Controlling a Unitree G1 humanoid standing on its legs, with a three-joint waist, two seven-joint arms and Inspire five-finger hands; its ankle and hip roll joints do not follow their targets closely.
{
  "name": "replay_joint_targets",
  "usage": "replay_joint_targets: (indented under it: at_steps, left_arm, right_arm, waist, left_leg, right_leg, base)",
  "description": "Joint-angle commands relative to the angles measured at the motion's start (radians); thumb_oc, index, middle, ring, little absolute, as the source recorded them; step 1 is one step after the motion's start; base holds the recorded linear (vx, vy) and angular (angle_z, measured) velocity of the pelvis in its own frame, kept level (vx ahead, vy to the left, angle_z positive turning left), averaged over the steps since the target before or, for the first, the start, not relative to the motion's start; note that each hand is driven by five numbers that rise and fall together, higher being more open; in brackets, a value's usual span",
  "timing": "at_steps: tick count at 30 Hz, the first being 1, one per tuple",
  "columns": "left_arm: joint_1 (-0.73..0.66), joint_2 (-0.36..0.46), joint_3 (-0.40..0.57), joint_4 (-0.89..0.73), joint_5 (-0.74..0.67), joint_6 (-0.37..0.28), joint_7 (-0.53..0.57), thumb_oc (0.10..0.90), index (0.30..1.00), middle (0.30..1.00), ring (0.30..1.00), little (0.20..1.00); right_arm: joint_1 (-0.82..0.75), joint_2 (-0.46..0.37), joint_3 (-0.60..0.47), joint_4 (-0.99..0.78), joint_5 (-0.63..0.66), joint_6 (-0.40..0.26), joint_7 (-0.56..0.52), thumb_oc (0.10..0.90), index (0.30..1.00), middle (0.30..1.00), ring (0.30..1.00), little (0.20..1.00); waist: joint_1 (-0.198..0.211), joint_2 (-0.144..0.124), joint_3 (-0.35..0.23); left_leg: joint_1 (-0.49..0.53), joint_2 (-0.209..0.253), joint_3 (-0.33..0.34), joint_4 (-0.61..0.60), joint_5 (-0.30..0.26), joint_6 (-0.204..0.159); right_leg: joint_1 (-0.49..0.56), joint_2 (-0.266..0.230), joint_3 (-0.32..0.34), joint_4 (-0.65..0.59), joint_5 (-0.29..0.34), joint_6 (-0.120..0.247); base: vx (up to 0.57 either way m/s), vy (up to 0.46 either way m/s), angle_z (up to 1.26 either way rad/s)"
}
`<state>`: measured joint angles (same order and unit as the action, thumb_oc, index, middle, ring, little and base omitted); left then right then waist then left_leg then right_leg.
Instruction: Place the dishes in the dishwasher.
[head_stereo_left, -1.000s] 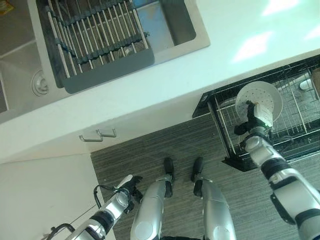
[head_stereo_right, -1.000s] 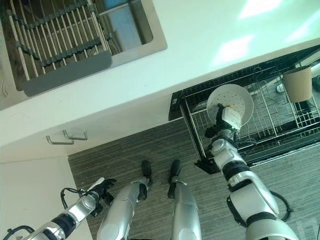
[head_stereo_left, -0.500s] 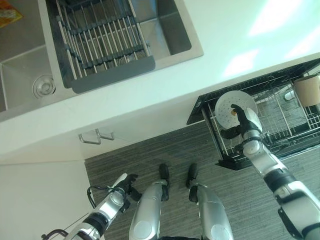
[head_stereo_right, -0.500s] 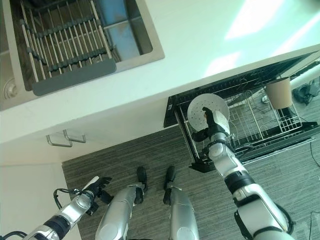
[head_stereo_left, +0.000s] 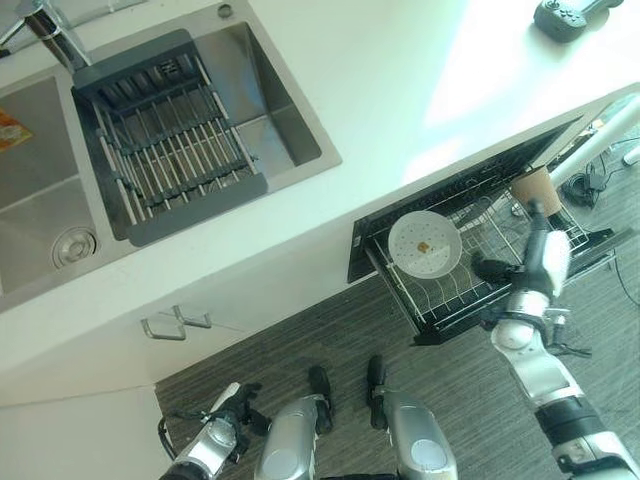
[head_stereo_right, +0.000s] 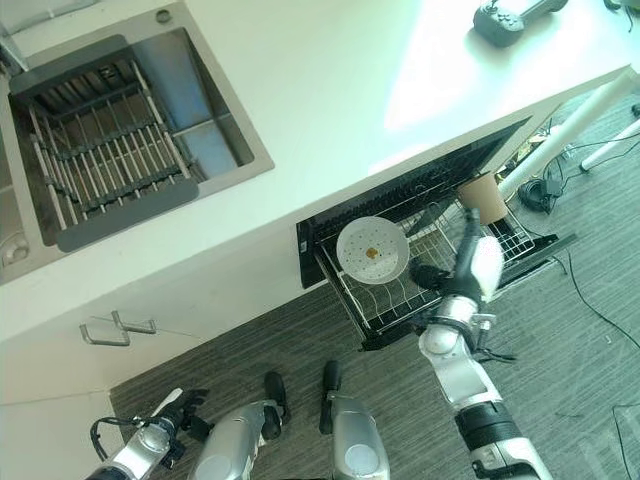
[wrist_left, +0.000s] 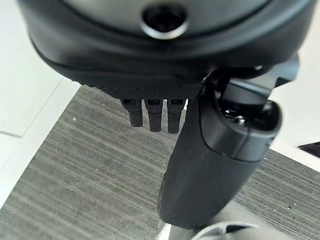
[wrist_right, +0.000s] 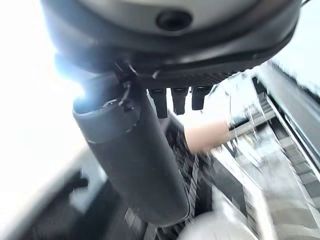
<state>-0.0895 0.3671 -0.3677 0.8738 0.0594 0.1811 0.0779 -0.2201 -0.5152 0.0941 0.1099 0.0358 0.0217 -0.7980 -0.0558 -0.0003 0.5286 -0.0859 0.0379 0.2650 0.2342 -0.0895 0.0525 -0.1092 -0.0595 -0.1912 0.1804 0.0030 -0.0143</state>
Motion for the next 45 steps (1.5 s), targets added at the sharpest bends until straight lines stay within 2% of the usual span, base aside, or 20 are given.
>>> replay_joint_targets:
  at_steps: [1,2,4,5,7,8,9,10,11,13,14,15,17,19,24,26,32,37,40,45]
  left_arm:
    - [0.087,-0.043,-0.011,0.021,-0.019,-0.058,0.019,0.800,0.900,0.900,0.900,0.900]
    - [0.110,-0.059,0.014,0.047,-0.045,-0.072,0.022,0.800,0.900,0.900,0.900,0.900]
    - [0.146,-0.073,0.047,0.074,-0.064,-0.097,0.014,0.800,0.900,0.900,0.900,0.900]
    - [0.152,-0.075,0.061,0.082,-0.062,-0.103,0.009,0.800,0.900,0.900,0.900,0.900]
    - [0.159,-0.079,0.068,0.099,-0.061,-0.116,0.011,0.800,0.900,0.900,0.900,0.900]
    - [0.160,-0.078,0.082,0.106,-0.059,-0.106,0.003,0.800,0.900,0.900,0.900,0.900]
    - [0.161,-0.079,0.083,0.108,-0.056,-0.105,0.003,0.800,0.900,0.900,0.900,0.900]
    - [0.163,-0.079,0.088,0.120,-0.053,-0.110,0.005,0.800,0.900,0.900,0.900,0.900]
    - [0.161,-0.079,0.086,0.131,-0.050,-0.121,0.007,0.800,0.900,0.900,0.900,0.900]
    - [0.148,-0.078,0.081,0.148,-0.054,-0.143,0.001,0.800,0.900,0.900,0.900,0.900]
    - [0.136,-0.080,0.073,0.160,-0.060,-0.153,-0.002,0.800,0.900,0.900,0.900,0.900]
    - [0.111,-0.088,0.036,0.167,-0.072,-0.153,0.004,0.800,0.900,0.900,0.900,0.900]
    - [0.104,-0.090,0.017,0.163,-0.079,-0.145,0.010,0.800,0.900,0.900,0.900,0.900]
    - [0.075,-0.092,-0.020,0.133,-0.115,-0.113,0.022,0.800,0.900,0.900,0.900,0.900]
    - [0.062,-0.071,-0.047,0.082,-0.051,-0.105,0.057,0.800,0.900,0.900,0.900,0.900]
    - [0.054,-0.048,-0.057,0.052,-0.106,-0.100,0.060,0.800,0.900,0.900,0.900,0.900]
    - [0.049,-0.040,-0.068,0.054,-0.128,-0.122,0.070,0.800,0.900,0.900,0.900,0.900]
    - [0.044,-0.025,-0.087,0.028,-0.109,-0.148,0.053,0.800,0.900,0.900,0.900,0.900]
    - [0.053,-0.023,-0.091,0.024,-0.107,-0.161,0.039,0.800,0.900,0.900,0.900,0.900]
    - [0.071,-0.005,-0.088,0.016,-0.089,-0.185,0.027,0.800,0.900,0.900,0.900,0.900]
  right_arm:
    - [-0.027,-0.053,-0.108,-0.111,-0.026,-0.236,-0.204,0.800,0.900,0.900,0.900,0.900]
    - [0.036,-0.048,-0.174,-0.158,-0.093,-0.241,-0.305,0.800,0.900,0.900,0.900,0.900]
    - [0.111,-0.037,-0.278,-0.169,-0.049,-0.214,-0.458,0.800,0.900,0.900,0.900,0.900]
    - [0.139,-0.027,-0.321,-0.150,-0.036,-0.214,-0.478,0.800,0.900,0.900,0.900,0.900]
    - [0.172,-0.021,-0.374,-0.119,-0.037,-0.272,-0.473,0.800,0.900,0.900,0.900,0.900]
    - [0.228,-0.021,-0.415,-0.085,-0.148,-0.235,-0.523,0.800,0.900,0.900,0.900,0.900]
    - [0.237,-0.019,-0.423,-0.079,-0.160,-0.229,-0.515,0.800,0.900,0.900,0.900,0.900]
    - [0.283,-0.031,-0.437,-0.028,-0.144,-0.162,-0.521,0.800,0.900,0.900,0.900,0.900]
    - [0.299,-0.031,-0.446,0.021,-0.080,-0.160,-0.504,0.800,0.900,0.900,0.900,0.900]
    - [0.324,-0.017,-0.460,0.146,-0.019,-0.183,-0.485,0.800,0.900,0.900,0.900,0.900]
    - [0.329,-0.009,-0.458,0.226,0.012,-0.230,-0.473,0.800,0.900,0.900,0.900,0.900]
    - [0.331,0.014,-0.426,0.417,0.060,-0.288,-0.395,0.800,0.900,0.900,0.900,0.900]
    - [0.319,0.019,-0.393,0.486,0.053,-0.294,-0.376,0.800,0.900,0.900,0.900,0.900]
    - [0.271,0.044,-0.288,0.663,0.099,-0.313,-0.262,0.800,0.900,0.900,0.900,0.900]
    - [0.197,0.018,-0.124,0.698,-0.015,-0.271,-0.180,0.800,0.900,0.900,0.900,0.900]
    - [0.108,-0.006,-0.004,0.711,-0.032,-0.278,-0.128,0.800,0.900,0.900,0.900,0.900]
    - [-0.039,-0.035,0.124,0.721,-0.086,-0.275,-0.090,0.800,0.900,0.900,0.900,0.900]
    - [-0.214,-0.091,0.177,0.698,-0.101,-0.230,-0.054,0.800,0.900,0.900,0.900,0.900]
    - [-0.305,-0.122,0.192,0.692,-0.130,-0.235,-0.040,0.800,0.900,0.900,0.900,0.900]
    - [-0.456,-0.177,0.205,0.687,-0.140,-0.213,0.033,0.800,0.900,0.900,0.900,0.900]
  waist:
    - [0.001,0.014,-0.115]
    - [-0.012,0.013,-0.129]
    - [-0.030,0.008,-0.144]
    - [-0.036,0.005,-0.148]
    - [-0.044,0.004,-0.150]
    - [-0.058,0.002,-0.147]
    - [-0.059,0.002,-0.146]
    - [-0.070,-0.002,-0.144]
    - [-0.074,-0.003,-0.143]
    - [-0.081,-0.003,-0.141]
    - [-0.083,-0.002,-0.139]
    - [-0.086,0.002,-0.133]
    - [-0.083,0.006,-0.130]
    - [-0.061,0.021,-0.106]
    - [-0.024,0.034,-0.074]
    - [0.012,0.053,-0.045]
    - [0.073,0.091,-0.009]
    - [0.126,0.132,-0.009]
    - [0.151,0.152,-0.009]
    - [0.198,0.153,-0.009]
  left_leg:
    - [0.012,0.041,-0.054,0.066,-0.105,-0.007]
    - [0.024,0.043,-0.047,0.066,-0.110,-0.005]
    - [0.036,0.048,-0.038,0.066,-0.119,0.000]
    - [0.038,0.050,-0.035,0.066,-0.121,0.001]
    - [0.048,0.050,-0.045,0.066,-0.141,-0.001]
    - [0.054,0.056,-0.039,0.066,-0.138,-0.004]
    - [0.056,0.057,-0.040,0.066,-0.139,-0.004]
    - [0.060,0.058,-0.036,0.066,-0.137,-0.003]
    - [0.060,0.059,-0.036,0.066,-0.136,-0.002]
    - [0.057,0.063,-0.031,0.066,-0.133,-0.005]
    - [0.058,0.064,-0.030,0.066,-0.132,-0.005]
    - [0.061,0.061,-0.031,0.066,-0.132,-0.006]
    - [0.061,0.058,-0.036,0.066,-0.131,-0.006]
    - [0.049,0.046,-0.051,0.066,-0.119,-0.008]
    - [0.031,0.021,-0.083,0.066,-0.109,0.001]
    - [-0.007,0.006,-0.113,0.066,-0.089,0.003]
    - [-0.065,-0.023,-0.166,0.066,-0.044,-0.010]
    - [-0.140,-0.043,-0.194,0.066,-0.007,-0.024]
    - [-0.167,-0.046,-0.205,0.066,0.011,-0.036]
    - [-0.203,-0.052,-0.229,0.066,0.027,-0.039]
  right_leg:
    - [0.025,-0.039,0.019,0.120,-0.167,0.062]
    - [0.034,-0.035,0.023,0.120,-0.171,0.060]
    - [0.043,-0.028,0.025,0.120,-0.178,0.057]
    - [0.046,-0.027,0.022,0.120,-0.180,0.058]
    - [0.059,-0.024,0.023,0.120,-0.198,0.062]
    - [0.064,-0.021,0.019,0.120,-0.197,0.060]
    - [0.067,-0.021,0.017,0.120,-0.197,0.058]
    - [0.069,-0.020,0.018,0.120,-0.199,0.053]
    - [0.068,-0.020,0.017,0.120,-0.199,0.050]
    - [0.063,-0.019,0.014,0.120,-0.197,0.047]
    - [0.063,-0.018,0.013,0.120,-0.197,0.044]
    - [0.067,-0.017,0.012,0.120,-0.197,0.037]
    - [0.067,-0.017,0.010,0.122,-0.198,0.034]
    - [0.051,-0.033,-0.013,0.179,-0.223,0.021]
    - [0.028,-0.056,-0.028,0.237,-0.246,0.009]
    - [-0.015,-0.072,-0.043,0.297,-0.265,0.002]
    - [-0.070,-0.101,-0.071,0.393,-0.296,-0.009]
    - [-0.132,-0.123,-0.094,0.446,-0.315,-0.013]
    - [-0.141,-0.128,-0.105,0.457,-0.322,-0.015]
    - [-0.160,-0.135,-0.121,0.479,-0.328,-0.015]
  base:
    - [0.14,-0.027,-0.07]
    - [0.17,-0.044,0.00]
    - [0.15,-0.068,0.01]
    - [0.09,-0.084,-0.05]
    - [0.13,-0.049,-0.05]
    - [0.13,-0.028,-0.06]
    - [0.10,-0.069,-0.01]
    - [0.06,-0.061,-0.05]
    - [0.05,-0.067,-0.05]
    - [0.00,-0.044,-0.06]
    - [0.03,-0.047,-0.03]
    - [0.04,-0.036,-0.03]
    - [0.02,-0.013,0.00]
    - [-0.01,-0.002,0.02]
    - [-0.03,-0.014,0.20]
    - [-0.12,-0.023,0.38]
    - [-0.04,0.033,0.33]
    - [-0.03,0.072,0.30]
    - [0.01,0.078,0.15]
    - [0.03,0.049,0.21]
